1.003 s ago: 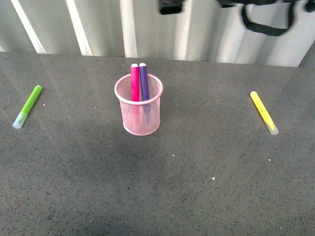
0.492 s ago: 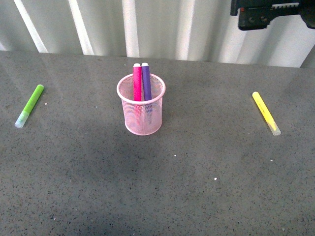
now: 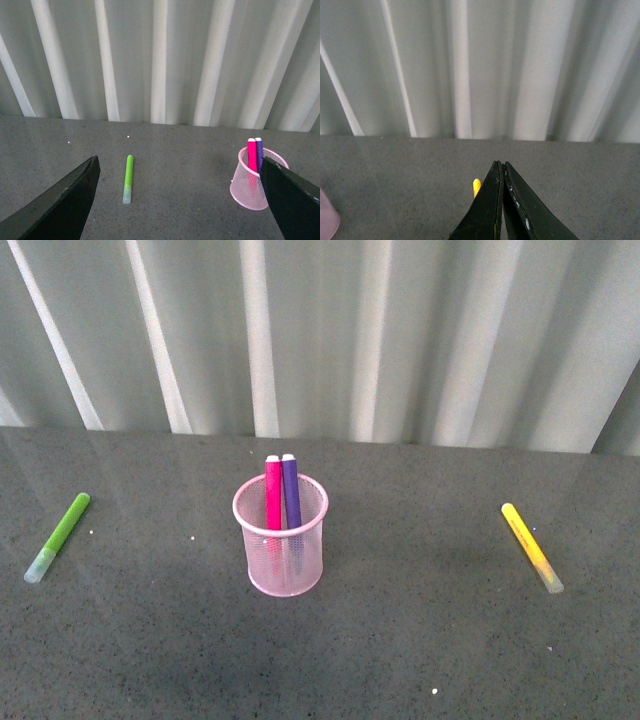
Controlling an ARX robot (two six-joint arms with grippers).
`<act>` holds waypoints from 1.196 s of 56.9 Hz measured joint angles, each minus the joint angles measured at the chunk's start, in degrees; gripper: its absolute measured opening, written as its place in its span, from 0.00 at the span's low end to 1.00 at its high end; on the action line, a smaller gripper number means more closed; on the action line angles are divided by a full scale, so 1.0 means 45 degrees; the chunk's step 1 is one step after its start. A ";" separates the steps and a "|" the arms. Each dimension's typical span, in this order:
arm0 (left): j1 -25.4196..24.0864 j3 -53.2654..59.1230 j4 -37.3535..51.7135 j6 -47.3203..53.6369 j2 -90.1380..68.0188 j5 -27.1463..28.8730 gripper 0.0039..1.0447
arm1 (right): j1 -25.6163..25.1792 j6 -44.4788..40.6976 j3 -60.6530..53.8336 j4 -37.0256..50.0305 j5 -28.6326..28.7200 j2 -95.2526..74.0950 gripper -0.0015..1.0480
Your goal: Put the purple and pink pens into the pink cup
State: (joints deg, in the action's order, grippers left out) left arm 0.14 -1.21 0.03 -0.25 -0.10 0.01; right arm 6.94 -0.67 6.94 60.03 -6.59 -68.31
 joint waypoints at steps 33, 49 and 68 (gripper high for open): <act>0.0000 0.0000 0.0000 0.0000 -0.0005 0.0005 0.94 | -0.1511 0.0010 -0.1316 -0.5809 0.1447 0.7460 0.03; 0.0000 0.0000 0.0000 0.0000 -0.0005 0.0005 0.94 | -0.1511 0.0010 -0.1326 -0.8014 0.1443 0.9840 0.03; 0.0000 0.0005 0.0000 0.0000 -0.0005 0.0005 0.94 | -0.1511 0.0015 -0.1331 -0.9753 0.1443 1.1633 0.03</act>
State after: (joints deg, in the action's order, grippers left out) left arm 0.14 -1.19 0.03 -0.25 -0.12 0.03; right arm 0.14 -0.60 0.95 16.14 -0.10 -15.97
